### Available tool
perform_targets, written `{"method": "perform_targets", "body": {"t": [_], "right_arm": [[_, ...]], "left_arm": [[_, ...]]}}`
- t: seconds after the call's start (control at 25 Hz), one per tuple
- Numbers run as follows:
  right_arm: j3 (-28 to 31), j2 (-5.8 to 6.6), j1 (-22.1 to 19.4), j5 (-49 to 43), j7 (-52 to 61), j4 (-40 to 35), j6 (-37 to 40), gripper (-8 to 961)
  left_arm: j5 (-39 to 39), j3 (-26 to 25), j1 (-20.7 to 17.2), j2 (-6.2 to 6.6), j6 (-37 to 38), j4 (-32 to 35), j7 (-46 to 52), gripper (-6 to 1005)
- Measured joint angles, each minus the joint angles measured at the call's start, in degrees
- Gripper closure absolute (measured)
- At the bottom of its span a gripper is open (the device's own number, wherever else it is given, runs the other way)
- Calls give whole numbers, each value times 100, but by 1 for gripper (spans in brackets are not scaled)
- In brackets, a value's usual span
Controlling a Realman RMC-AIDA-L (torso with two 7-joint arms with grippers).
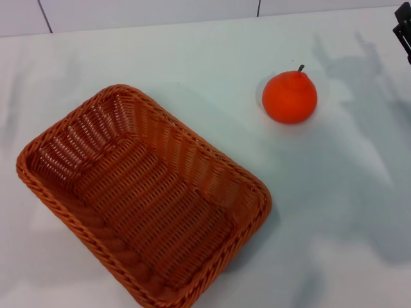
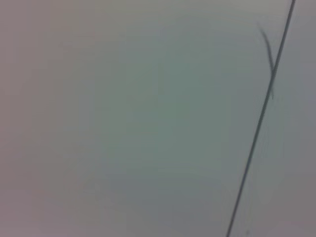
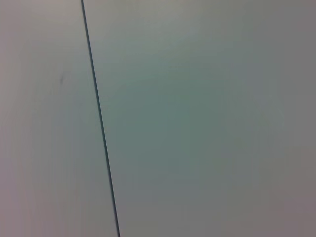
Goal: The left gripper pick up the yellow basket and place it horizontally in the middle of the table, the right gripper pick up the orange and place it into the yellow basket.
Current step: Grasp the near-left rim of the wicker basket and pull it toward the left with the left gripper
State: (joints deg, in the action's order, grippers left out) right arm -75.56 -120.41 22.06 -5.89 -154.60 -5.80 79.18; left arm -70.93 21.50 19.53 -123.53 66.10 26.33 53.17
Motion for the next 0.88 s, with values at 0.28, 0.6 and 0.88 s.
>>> {"method": "perform_targets", "body": {"t": [0.28, 0.6, 0.88], "right_arm": [[-13, 1, 1, 0, 0, 0, 1, 23], [-132, 1, 13, 0, 10, 0, 40, 23], [-265, -7, 31, 0, 141, 0, 60, 23]], "left_arm": [[-494, 957, -55, 432, 127, 929, 2806, 281], [-3106, 1441, 863, 1657, 1564, 1480, 5700, 282], [-5527, 1604, 1735, 1867, 2513, 2082, 6340, 281]]}}
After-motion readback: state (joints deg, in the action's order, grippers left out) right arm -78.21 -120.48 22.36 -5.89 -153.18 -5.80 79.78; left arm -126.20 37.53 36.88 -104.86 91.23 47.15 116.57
